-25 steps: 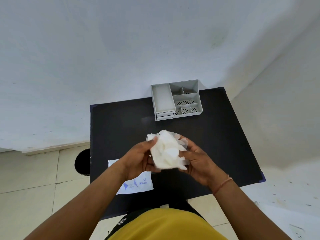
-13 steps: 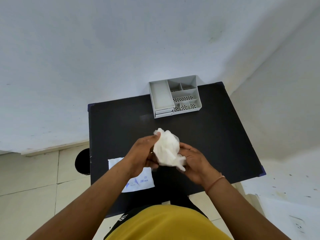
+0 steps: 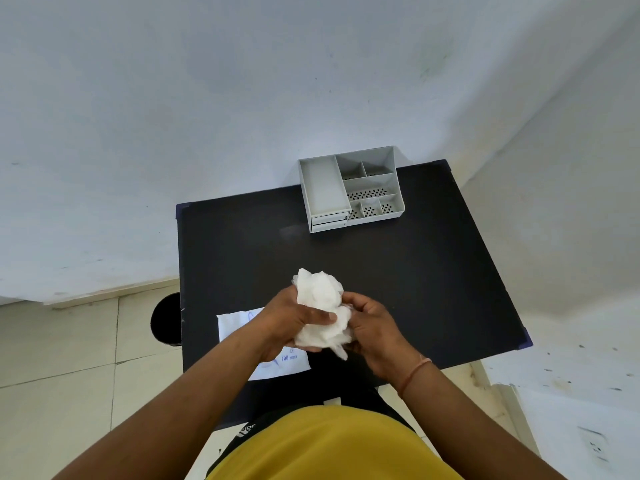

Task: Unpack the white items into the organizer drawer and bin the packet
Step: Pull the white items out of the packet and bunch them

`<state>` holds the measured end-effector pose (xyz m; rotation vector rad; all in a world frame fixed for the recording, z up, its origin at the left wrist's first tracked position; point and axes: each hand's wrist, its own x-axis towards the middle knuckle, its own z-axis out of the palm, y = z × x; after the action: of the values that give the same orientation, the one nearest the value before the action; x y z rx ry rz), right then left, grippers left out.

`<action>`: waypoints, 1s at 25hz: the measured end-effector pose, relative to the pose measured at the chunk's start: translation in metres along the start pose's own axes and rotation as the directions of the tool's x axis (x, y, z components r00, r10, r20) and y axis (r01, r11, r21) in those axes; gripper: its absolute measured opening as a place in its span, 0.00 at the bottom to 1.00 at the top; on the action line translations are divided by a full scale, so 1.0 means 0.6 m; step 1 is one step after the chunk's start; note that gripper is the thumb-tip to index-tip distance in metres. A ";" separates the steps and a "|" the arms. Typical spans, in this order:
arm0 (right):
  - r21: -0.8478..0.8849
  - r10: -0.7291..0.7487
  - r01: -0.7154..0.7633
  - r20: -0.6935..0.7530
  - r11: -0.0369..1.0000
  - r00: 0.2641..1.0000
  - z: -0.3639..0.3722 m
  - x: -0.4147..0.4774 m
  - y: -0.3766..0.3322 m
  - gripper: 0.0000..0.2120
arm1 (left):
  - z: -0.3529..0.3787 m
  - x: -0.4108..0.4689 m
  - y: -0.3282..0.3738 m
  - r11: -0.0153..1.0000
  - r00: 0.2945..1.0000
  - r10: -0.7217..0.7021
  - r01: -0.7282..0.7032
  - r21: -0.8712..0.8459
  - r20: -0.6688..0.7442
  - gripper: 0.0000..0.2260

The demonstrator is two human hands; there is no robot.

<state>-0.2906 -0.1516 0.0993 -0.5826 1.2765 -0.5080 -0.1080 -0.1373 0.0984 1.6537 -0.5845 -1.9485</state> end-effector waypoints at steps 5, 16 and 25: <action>-0.077 -0.090 0.104 0.165 0.992 0.982 -0.031 -0.014 -0.037 0.11 | -0.004 0.007 0.010 0.993 0.998 0.062 -0.065 -0.097 -0.032 0.22; 0.222 0.130 -0.227 0.379 0.948 0.916 -0.115 0.022 -0.089 0.32 | 0.061 0.046 0.020 0.968 0.968 0.159 -0.114 -0.225 0.194 0.24; -0.097 0.068 -0.057 0.109 0.994 0.992 -0.167 0.079 -0.117 0.13 | 0.128 0.083 0.051 0.965 0.976 0.200 -0.180 -0.190 0.092 0.21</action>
<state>-0.3802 -0.2474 0.0925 -0.6391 1.2126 -0.3597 -0.1868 -0.1927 0.0918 1.3357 -0.5671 -1.8999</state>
